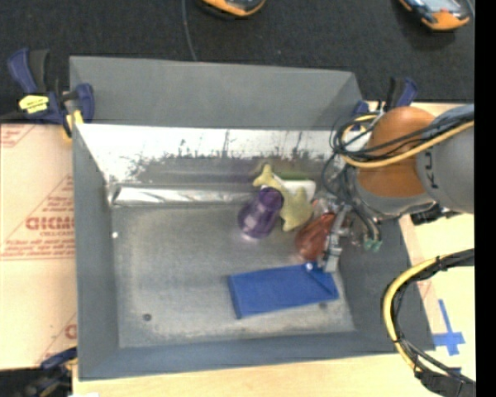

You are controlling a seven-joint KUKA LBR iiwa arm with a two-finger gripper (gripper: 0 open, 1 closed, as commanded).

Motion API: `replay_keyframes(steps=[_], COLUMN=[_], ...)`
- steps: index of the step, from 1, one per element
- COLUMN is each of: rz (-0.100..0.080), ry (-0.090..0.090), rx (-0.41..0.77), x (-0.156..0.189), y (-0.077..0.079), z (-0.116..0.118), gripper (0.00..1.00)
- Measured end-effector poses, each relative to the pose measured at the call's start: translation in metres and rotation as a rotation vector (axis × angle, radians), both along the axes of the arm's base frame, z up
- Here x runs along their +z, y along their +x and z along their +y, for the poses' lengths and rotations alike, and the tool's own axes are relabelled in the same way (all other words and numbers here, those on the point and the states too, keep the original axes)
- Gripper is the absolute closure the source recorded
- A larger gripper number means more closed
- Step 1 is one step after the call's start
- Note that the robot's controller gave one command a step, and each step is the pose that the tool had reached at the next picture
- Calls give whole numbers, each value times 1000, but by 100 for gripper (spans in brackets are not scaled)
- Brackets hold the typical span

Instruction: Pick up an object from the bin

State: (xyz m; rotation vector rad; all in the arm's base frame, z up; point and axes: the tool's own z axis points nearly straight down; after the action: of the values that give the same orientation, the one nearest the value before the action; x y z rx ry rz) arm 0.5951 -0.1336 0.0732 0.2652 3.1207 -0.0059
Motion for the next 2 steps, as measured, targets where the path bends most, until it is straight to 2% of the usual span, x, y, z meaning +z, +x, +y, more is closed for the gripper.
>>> replay_keyframes(steps=[2], rz=[0], ry=[0], rx=[5], x=[0], y=[0], z=[0], gripper=[100])
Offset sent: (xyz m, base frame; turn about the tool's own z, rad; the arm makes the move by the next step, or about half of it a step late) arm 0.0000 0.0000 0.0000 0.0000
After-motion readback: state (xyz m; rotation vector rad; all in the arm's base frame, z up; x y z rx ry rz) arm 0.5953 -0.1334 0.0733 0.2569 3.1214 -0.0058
